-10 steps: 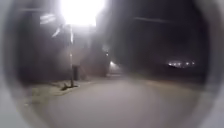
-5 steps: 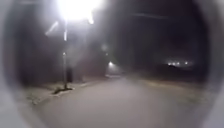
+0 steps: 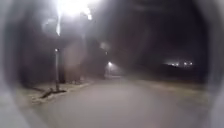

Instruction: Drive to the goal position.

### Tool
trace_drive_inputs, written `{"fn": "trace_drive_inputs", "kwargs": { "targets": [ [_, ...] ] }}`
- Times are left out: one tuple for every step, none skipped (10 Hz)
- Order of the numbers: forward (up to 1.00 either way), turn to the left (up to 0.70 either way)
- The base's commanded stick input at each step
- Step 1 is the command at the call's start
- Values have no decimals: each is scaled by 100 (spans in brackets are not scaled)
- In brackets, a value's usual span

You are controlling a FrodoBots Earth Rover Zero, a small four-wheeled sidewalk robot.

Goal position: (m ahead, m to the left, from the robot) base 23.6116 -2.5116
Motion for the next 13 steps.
{"fn": "trace_drive_inputs", "kwargs": {
  "targets": [
    [100, 21],
    [100, 9],
    [100, 5],
    [100, 4],
    [100, 5],
    [100, 5],
    [100, 4],
    [100, 4],
    [100, 4],
    [100, 2],
    [100, 0],
    [100, 0],
    [100, 0]
  ]
}}
